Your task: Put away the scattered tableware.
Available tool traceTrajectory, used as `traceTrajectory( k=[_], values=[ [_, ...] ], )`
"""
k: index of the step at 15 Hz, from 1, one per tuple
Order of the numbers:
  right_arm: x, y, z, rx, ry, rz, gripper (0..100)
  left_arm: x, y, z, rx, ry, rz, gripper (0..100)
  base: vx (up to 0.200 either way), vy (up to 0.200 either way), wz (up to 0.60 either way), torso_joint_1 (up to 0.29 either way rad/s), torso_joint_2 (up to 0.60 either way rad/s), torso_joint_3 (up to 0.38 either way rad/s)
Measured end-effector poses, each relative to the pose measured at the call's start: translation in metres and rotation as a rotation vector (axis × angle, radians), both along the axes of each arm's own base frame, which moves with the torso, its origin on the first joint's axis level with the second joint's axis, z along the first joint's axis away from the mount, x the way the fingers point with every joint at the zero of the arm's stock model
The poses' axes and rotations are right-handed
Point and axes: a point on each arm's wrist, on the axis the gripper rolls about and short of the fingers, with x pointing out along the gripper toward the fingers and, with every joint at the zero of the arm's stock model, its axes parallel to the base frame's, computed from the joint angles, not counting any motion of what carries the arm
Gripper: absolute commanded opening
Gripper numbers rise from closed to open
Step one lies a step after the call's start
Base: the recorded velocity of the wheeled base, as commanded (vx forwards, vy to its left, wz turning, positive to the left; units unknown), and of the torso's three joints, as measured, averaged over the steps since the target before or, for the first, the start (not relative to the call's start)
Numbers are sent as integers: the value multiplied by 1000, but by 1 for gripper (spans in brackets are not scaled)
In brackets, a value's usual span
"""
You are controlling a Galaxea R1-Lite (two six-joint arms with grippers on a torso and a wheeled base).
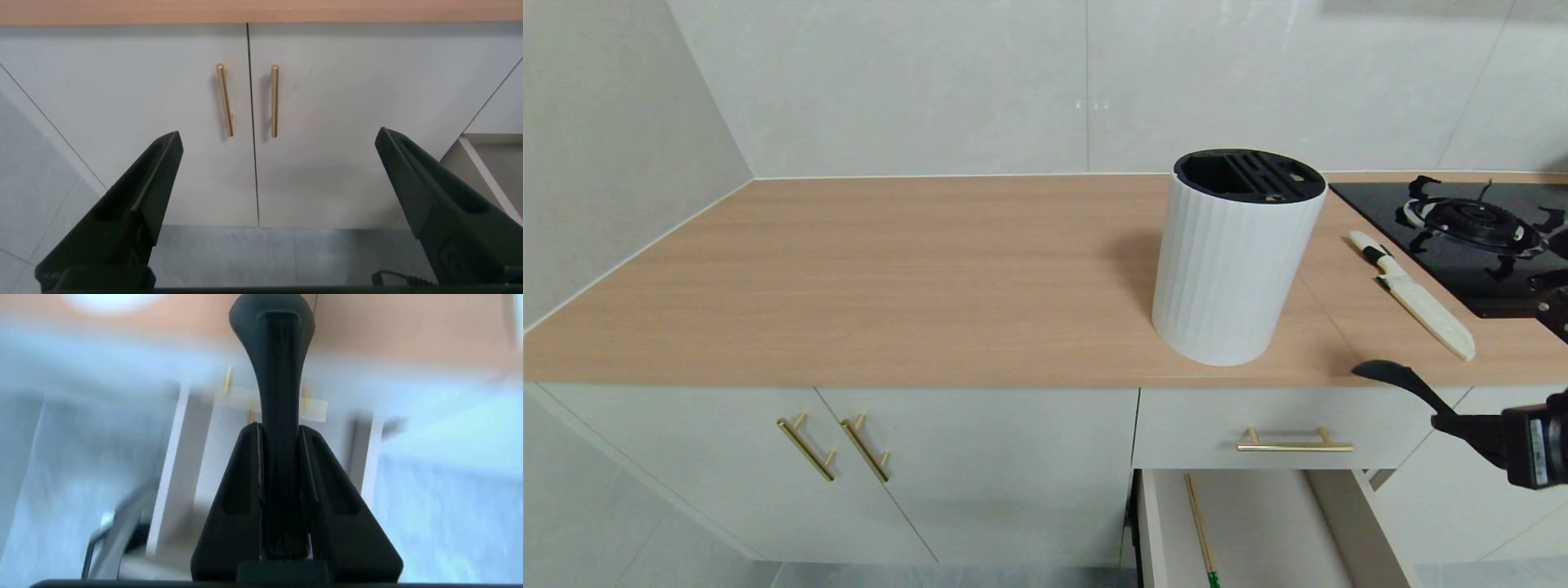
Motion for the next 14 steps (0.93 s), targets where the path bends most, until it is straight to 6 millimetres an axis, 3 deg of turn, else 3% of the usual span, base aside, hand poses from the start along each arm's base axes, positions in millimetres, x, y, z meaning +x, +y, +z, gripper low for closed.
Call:
traceTrajectory(
  k=[4, 14],
  values=[
    [-26, -3, -18, -106, 8, 51, 0, 0, 0, 0, 0, 0, 1, 100, 0, 0, 0, 0, 0, 0],
    [-17, -2, -42, -142, 119, 76, 0, 0, 0, 0, 0, 0, 0, 100, 0, 0, 0, -26, 57, 33]
  ],
)
